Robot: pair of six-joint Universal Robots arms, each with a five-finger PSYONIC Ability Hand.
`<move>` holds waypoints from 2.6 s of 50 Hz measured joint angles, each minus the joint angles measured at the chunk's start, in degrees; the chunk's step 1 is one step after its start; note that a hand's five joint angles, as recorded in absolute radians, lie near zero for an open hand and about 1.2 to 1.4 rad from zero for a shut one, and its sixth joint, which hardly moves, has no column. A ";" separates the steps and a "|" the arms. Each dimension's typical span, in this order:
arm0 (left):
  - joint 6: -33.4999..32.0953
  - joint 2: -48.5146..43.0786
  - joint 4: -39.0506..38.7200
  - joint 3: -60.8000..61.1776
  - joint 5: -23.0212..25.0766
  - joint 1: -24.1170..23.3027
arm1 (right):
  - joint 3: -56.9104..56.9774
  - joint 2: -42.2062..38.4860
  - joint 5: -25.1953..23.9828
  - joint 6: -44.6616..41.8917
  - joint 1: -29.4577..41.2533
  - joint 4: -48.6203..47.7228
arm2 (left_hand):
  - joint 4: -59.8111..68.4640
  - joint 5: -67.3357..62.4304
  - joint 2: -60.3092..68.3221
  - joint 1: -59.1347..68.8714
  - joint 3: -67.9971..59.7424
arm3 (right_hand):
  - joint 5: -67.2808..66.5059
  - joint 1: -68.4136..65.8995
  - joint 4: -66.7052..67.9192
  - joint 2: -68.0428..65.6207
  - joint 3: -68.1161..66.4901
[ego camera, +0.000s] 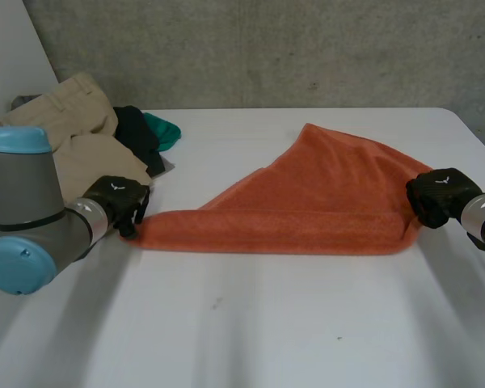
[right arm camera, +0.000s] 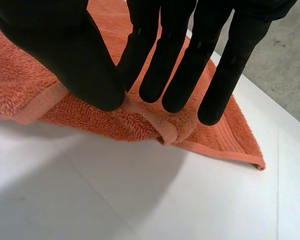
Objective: Fold the laundry.
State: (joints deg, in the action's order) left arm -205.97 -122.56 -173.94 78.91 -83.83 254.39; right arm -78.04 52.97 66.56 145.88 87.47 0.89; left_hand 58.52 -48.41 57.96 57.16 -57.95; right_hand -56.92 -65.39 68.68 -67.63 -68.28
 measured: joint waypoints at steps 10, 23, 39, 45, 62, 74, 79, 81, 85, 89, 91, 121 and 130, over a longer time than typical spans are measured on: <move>0.07 -2.00 0.63 -0.58 -3.20 -0.37 | -0.70 0.53 -0.18 0.34 0.34 -0.12 | -23.96 24.19 -23.21 -22.34 23.25 | 0.00 0.00 0.00 0.00 0.00; -0.15 -4.81 -0.83 -2.04 -3.70 -0.21 | -1.60 0.89 -0.53 -0.06 0.51 -0.25 | -30.67 30.70 -29.49 -28.53 29.39 | 0.00 0.00 0.01 0.00 0.00; 0.55 -3.59 0.30 -4.35 -4.35 -1.36 | -2.57 2.30 -0.29 -0.37 1.05 0.39 | 9.89 -7.80 10.51 10.28 -10.00 | 0.00 0.00 0.01 0.00 0.00; 3.49 4.37 0.93 -4.04 -4.78 -1.62 | -4.64 9.07 0.27 -2.41 1.51 2.92 | 9.89 -7.80 10.51 10.28 -10.00 | 0.00 0.00 0.02 0.00 0.00; 7.87 10.41 8.39 -14.56 -5.12 -3.84 | -2.98 22.27 0.44 -5.28 1.84 8.60 | 9.90 -7.80 10.57 10.28 -10.00 | 0.00 0.00 0.03 0.00 -0.01; 10.05 7.41 9.32 -15.62 -5.05 -3.87 | -13.28 21.38 -0.90 -11.96 3.07 16.78 | 9.91 -7.80 10.57 10.28 -10.00 | -0.47 0.00 0.04 0.00 -0.03; 10.34 5.71 7.81 -19.69 -4.97 -5.06 | -24.37 24.25 -3.07 -20.23 12.01 21.21 | 9.91 -7.80 10.58 10.28 -10.00 | 5.01 5.33 -6.35 6.96 6.18; 10.67 5.09 7.50 -22.51 -5.53 -6.07 | -26.71 25.20 -3.40 -18.28 16.88 19.03 | 9.91 -7.80 10.58 10.28 -10.01 | 25.50 25.51 -26.25 27.76 26.17; 11.35 4.54 7.88 -27.08 -6.86 -7.99 | -25.31 26.07 -1.59 -8.54 20.71 11.50 | 9.91 -7.80 10.58 10.28 -10.01 | 52.01 51.07 -53.71 53.29 53.43; 11.82 5.04 9.51 -30.67 -7.97 -10.04 | -19.06 26.60 2.29 2.28 18.96 4.45 | 9.91 -7.80 10.58 10.28 -10.01 | 54.45 52.58 -56.76 55.57 56.30; 11.91 5.70 10.23 -31.44 -8.06 -10.70 | -16.09 26.60 3.48 5.09 17.52 3.31 | 9.91 -7.80 10.58 10.28 -10.00 | 54.46 52.58 -56.77 55.57 56.30; 4.96 32.91 8.31 -19.70 8.64 -17.00 | 40.36 -22.10 5.51 9.24 17.92 3.35 | 10.11 -7.80 10.72 10.28 -10.21 | 16.20 13.53 -18.60 15.86 17.74; 4.88 28.04 5.99 -24.59 6.91 -10.41 | 55.93 -20.57 16.85 11.69 17.19 -5.18 | 10.12 -7.80 10.72 10.28 -10.21 | 0.86 -0.22 -0.20 0.19 0.37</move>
State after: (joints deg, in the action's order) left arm -201.09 -94.53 -167.95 54.32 -76.92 243.98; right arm -22.11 32.41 83.41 157.57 104.66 -4.29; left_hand 68.64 -56.22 68.68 67.44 -68.16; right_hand -56.06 -65.60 68.48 -67.44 -67.91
